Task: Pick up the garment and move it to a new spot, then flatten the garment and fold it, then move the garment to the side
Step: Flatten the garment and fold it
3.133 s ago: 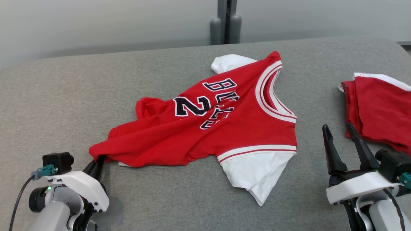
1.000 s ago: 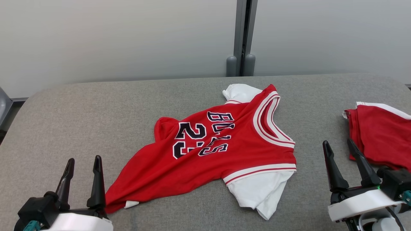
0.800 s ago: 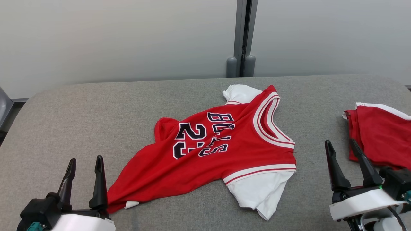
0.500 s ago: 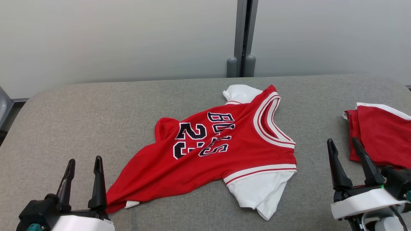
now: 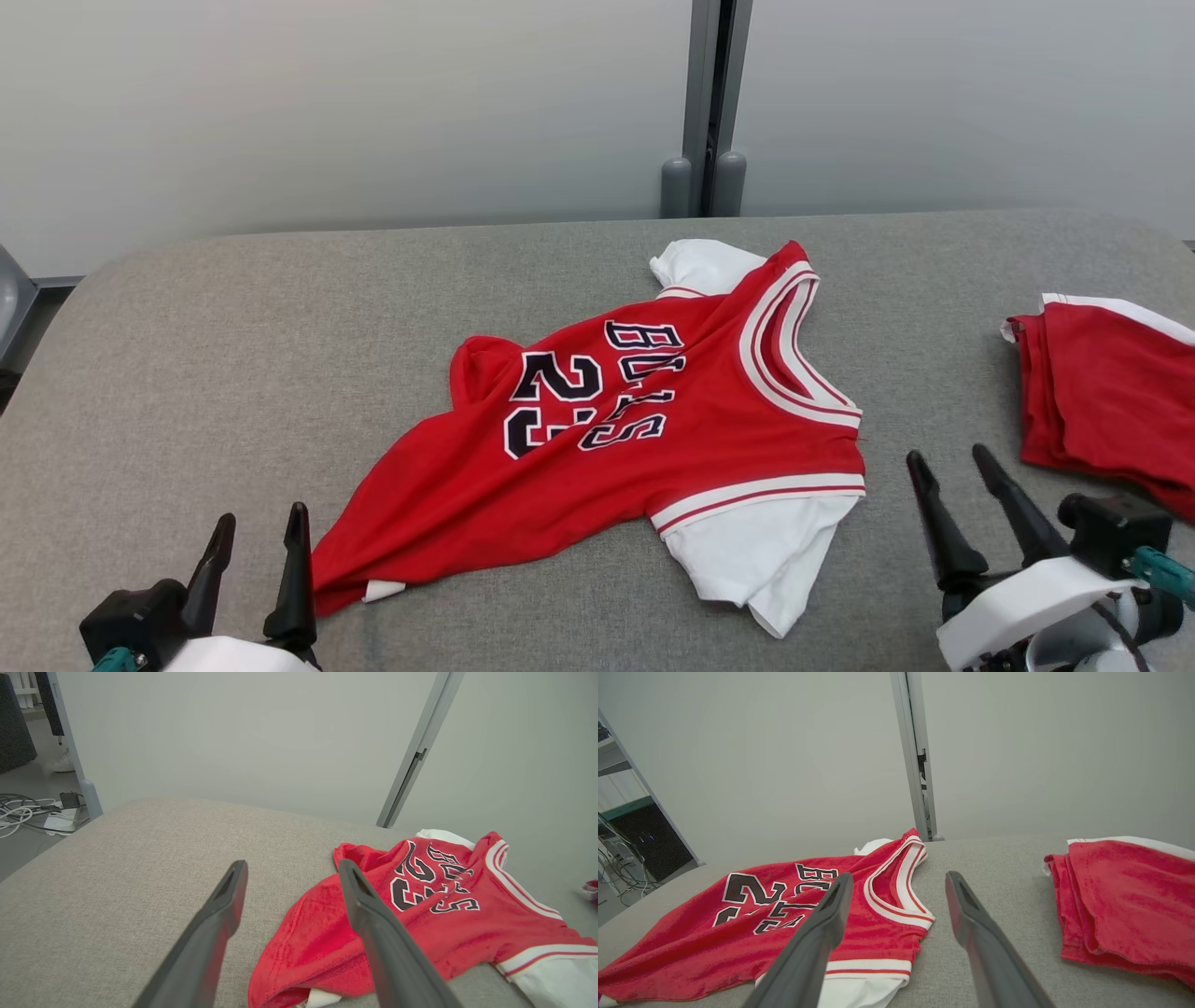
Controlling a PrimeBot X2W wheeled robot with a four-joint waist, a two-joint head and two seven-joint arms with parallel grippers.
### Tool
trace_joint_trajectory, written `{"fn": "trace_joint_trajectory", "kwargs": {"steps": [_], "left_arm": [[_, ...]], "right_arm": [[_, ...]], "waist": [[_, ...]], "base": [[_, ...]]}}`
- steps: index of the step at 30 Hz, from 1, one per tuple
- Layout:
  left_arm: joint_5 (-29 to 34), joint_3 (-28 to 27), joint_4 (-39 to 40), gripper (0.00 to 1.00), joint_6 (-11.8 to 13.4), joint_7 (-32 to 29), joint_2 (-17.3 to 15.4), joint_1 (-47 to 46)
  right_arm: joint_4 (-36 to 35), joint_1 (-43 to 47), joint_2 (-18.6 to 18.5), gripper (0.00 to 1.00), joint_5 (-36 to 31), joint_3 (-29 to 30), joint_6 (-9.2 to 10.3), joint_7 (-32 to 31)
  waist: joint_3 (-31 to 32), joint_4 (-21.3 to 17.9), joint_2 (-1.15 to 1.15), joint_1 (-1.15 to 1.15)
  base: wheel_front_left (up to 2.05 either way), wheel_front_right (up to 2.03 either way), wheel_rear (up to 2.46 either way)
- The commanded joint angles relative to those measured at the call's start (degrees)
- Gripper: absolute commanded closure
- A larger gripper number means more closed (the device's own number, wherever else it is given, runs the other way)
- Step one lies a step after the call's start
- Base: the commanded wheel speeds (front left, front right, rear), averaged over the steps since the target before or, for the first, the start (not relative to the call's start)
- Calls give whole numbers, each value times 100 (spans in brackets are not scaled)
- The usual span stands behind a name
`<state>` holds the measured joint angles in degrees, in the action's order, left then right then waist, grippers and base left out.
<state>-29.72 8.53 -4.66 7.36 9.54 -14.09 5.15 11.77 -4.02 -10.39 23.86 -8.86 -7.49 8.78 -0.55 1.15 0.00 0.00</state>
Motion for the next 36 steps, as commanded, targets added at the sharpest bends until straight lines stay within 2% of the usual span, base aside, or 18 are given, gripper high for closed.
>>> {"fn": "trace_joint_trajectory", "kwargs": {"steps": [1,9,15,20,25,34,36], "left_arm": [[-37,4,-31,0,38,-81,-44,9],[-339,19,-340,0,81,-758,-104,-14],[-469,174,-556,0,3,-1259,-116,-90],[-515,317,-722,0,-82,-1481,-102,-198],[-531,383,-937,0,-201,-1443,-85,-426],[-590,471,-1569,0,-540,-1355,-107,-855],[-612,528,-1670,0,-592,-1387,-50,-919]], "right_arm": [[34,65,-100,0,134,-98,-1,-224],[177,314,-396,0,1153,-812,-1,-1820],[125,319,-397,0,1698,-1111,-1,-2455],[103,178,-408,0,1896,-1285,-1,-2634],[184,26,-406,0,1866,-1369,-1,-2562],[320,-136,-358,0,1858,-1549,-1,-2500],[339,-173,-378,12,1869,-1586,-1,-2483]], "waist": [[-30,7,0,0],[-207,64,0,0],[-385,155,0,0],[-550,227,0,0],[-690,289,0,0],[-778,287,0,0],[-783,268,0,0]], "base": [[0,0,0],[0,0,0],[0,0,0],[0,0,0],[0,0,0],[0,0,0],[0,0,0]]}}
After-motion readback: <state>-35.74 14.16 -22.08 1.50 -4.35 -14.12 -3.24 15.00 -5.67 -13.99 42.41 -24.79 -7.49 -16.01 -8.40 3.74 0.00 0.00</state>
